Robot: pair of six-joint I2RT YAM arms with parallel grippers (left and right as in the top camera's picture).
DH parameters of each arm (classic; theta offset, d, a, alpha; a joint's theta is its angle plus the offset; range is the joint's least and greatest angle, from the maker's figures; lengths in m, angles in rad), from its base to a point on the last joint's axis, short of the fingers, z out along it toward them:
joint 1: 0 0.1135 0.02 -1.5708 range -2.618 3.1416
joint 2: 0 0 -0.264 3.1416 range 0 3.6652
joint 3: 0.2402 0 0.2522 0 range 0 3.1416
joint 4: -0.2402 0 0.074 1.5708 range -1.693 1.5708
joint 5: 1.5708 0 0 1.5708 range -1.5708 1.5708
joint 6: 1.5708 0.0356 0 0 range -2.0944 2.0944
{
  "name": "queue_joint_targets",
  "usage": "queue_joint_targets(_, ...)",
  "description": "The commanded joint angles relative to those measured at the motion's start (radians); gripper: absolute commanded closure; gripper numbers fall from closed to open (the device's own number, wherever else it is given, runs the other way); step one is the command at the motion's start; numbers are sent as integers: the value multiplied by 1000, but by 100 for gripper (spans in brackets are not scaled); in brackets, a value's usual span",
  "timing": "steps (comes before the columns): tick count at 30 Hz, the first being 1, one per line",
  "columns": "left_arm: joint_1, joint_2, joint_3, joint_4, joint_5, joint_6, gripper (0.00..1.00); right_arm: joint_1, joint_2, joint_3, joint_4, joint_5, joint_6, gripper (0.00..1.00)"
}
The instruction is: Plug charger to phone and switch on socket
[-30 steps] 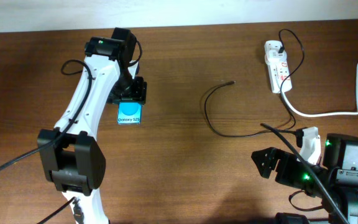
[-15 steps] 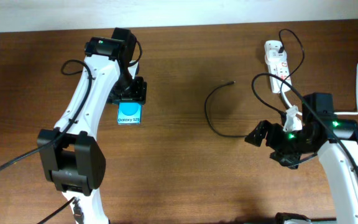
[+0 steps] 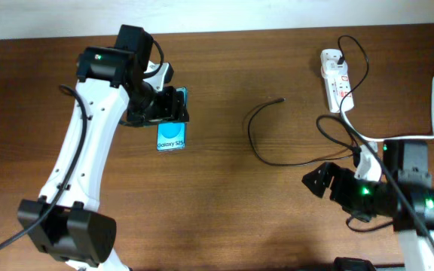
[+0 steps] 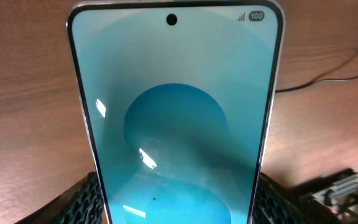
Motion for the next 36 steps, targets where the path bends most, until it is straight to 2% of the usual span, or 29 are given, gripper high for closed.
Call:
queue_joint_targets(1, -6, -58, 25, 10, 96, -108, 54, -3, -176, 13, 7, 0, -114, 2)
queue_joint_targets(4, -54, -59, 25, 80, 183, -198, 54, -3, -355, 13, 30, -4, -138, 2)
queue_joint_targets(8, -103, -59, 25, 164, 185, -349, 54, -3, -372, 3, 80, -77, -137, 2)
queue_joint_targets(15, -111, -59, 25, 288, 186, -587, 54, -3, -372, -69, 388, -229, -39, 2)
queue_joint_targets(18, -111, -59, 25, 322, 187, -671, 55, -3, -370, -71, 438, -261, -40, 2)
queue_joint_targets(21, -111, -59, 25, 362, 187, -726, 54, -3, -369, -116, 585, -348, -66, 2)
queue_joint_targets(23, -111, -59, 25, 381, 209, -739, 54, -3, -362, -203, 742, -357, -46, 2)
queue_joint_targets(27, -111, -59, 25, 412, 212, -754, 54, 24, -238, -269, 942, -420, -2, 2)
queue_joint_targets(32, -111, -59, 25, 445, 212, -777, 54, 340, 95, -269, 1331, -411, -2, 2)
queue_joint_targets(33, -111, -59, 25, 445, 212, -780, 54, 370, 140, -269, 1366, -380, -2, 2)
queue_joint_targets(34, -111, -59, 25, 444, 212, -792, 54, 423, 224, -269, 1403, -237, -1, 1)
queue_joint_targets(36, -111, -59, 25, 454, 212, -833, 54, 485, 293, -269, 1496, -106, 6, 2)
